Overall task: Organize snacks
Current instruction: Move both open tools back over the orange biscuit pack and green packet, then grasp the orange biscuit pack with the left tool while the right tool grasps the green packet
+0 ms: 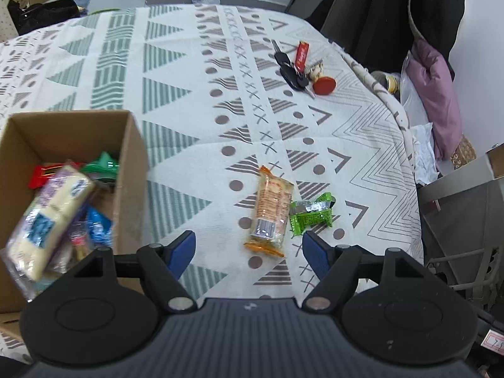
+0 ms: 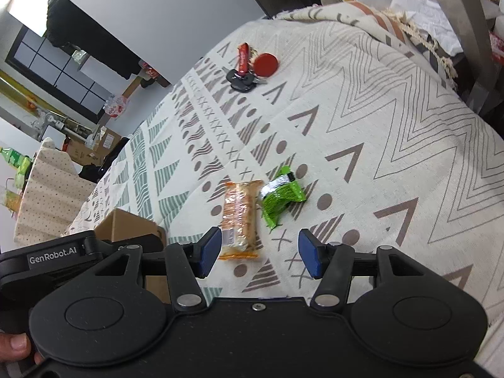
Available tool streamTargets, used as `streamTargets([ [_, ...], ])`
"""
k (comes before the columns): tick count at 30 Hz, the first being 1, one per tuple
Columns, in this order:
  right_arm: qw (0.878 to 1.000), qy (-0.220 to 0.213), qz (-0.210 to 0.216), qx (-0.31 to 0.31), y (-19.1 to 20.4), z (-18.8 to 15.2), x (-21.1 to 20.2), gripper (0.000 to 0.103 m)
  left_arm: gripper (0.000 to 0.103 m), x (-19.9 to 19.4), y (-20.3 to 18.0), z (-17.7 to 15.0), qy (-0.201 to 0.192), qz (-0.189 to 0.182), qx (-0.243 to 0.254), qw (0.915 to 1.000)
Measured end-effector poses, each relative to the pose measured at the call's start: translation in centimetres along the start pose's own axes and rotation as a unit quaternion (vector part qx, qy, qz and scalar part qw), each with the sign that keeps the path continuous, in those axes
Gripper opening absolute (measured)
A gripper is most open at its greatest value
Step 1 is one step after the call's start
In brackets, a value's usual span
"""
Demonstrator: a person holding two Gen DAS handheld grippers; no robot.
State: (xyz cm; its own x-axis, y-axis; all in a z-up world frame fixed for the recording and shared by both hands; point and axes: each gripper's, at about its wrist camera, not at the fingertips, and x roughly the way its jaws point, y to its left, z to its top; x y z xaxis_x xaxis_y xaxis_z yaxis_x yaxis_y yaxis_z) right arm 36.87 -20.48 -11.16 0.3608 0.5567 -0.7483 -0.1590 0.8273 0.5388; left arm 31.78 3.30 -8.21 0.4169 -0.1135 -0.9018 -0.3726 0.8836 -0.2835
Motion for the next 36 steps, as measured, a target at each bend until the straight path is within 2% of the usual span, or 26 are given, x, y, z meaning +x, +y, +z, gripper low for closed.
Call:
streamTargets([
  [7, 1.0, 0.019, 0.002, 0.013, -1.9, 1.2, 2.4, 0.053, 0.072, 3.4, -1.4, 0.8, 0.012, -0.013, 0.0, 0.9998],
  [15, 0.999, 0.039, -0.001, 0.013, -3.4, 2.5, 4.6, 0.05, 0.065, 7.9, -2.3, 1.2, 0.036, -0.008, -0.011, 0.9993],
  [21, 0.998, 0.056, 0.003, 0.004, -3.7, 3.0, 6.3, 0.05, 0.049, 10.4, -2.3, 1.5, 0.058, 0.001, -0.015, 0.9982],
  [23, 0.998, 0.062, 0.003, 0.003, -3.7, 3.0, 6.8, 0.05, 0.039, 11.1, -2.2, 1.5, 0.068, 0.011, -0.018, 0.9975],
  [26, 0.998, 0.065, 0.002, -0.003, -3.5, 3.2, 7.3, 0.05, 0.034, 11.5, -2.1, 1.8, 0.07, 0.017, -0.019, 0.9972],
  [34, 0.998, 0.063, 0.002, -0.021, -2.3, 4.1, 8.7, 0.049, 0.032, 10.6, -1.3, 2.7, 0.061, 0.039, -0.027, 0.9971],
  [35, 0.998, 0.063, -0.001, -0.026, -2.1, 4.1, 8.9, 0.048, 0.032, 10.4, -1.1, 2.7, 0.06, 0.04, -0.029, 0.997],
  [36, 0.997, 0.064, -0.004, -0.034, -1.8, 4.1, 9.1, 0.042, 0.032, 10.2, -0.8, 2.7, 0.059, 0.041, -0.03, 0.9969],
])
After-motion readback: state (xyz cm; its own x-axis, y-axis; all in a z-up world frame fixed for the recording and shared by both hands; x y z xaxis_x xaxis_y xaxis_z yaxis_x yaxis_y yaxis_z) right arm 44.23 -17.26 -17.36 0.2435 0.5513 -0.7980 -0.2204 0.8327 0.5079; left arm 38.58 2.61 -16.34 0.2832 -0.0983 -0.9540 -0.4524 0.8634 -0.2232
